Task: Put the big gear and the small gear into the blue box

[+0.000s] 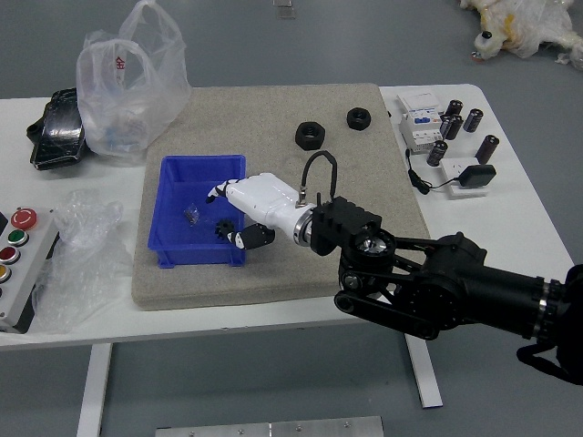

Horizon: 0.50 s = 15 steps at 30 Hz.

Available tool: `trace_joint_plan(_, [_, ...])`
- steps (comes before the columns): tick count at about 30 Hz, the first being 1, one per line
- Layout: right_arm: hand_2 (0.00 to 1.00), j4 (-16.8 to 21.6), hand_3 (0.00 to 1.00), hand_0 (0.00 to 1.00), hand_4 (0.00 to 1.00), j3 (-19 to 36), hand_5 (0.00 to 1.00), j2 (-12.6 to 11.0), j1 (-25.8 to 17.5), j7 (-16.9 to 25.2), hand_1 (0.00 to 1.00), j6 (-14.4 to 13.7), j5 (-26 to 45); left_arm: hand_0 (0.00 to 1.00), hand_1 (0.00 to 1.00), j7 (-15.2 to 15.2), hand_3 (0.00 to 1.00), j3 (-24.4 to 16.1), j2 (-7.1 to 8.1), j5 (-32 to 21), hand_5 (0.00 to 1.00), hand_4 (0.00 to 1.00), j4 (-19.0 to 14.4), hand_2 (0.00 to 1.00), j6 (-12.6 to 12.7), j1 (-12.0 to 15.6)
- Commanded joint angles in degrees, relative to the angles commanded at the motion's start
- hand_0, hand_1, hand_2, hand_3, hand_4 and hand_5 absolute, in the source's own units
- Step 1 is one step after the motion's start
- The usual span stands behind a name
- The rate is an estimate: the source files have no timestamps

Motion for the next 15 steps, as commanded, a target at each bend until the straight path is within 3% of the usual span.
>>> trace_joint_plan(5, [0.831, 0.8, 0.905, 0.46, 0.784, 3.1, 0.262, -1.2, -1.0, 0.0, 0.727, -0.5, -0.4, 0.647, 0.568, -0.1, 0.663, 0.1, 0.0, -0.1, 0.298, 0.644, 0.0, 0.557, 0.0, 0.0])
trace_joint_plan(10, [0.807, 0.8, 0.876, 0.443, 0.787, 9.0, 0.264, -4.1, -4.8, -0.3, 0.704, -2.2, -1.0, 0.647, 0.569, -0.3, 0.663, 0.3, -0.11, -0.4, 0.297, 0.644, 0.1, 0.557, 0.1, 0.0])
trace_joint_plan(15, [0.807, -0.5, 0.876, 0.443, 0.787, 14.0, 0.264, -7.3, -9.2, -1.4, 0.704, -2.1, -1.6, 0.647, 0.569, -0.2, 0.663, 0.2, -0.23, -0.4, 0.297, 0.644, 0.1, 0.557, 0.1, 0.3])
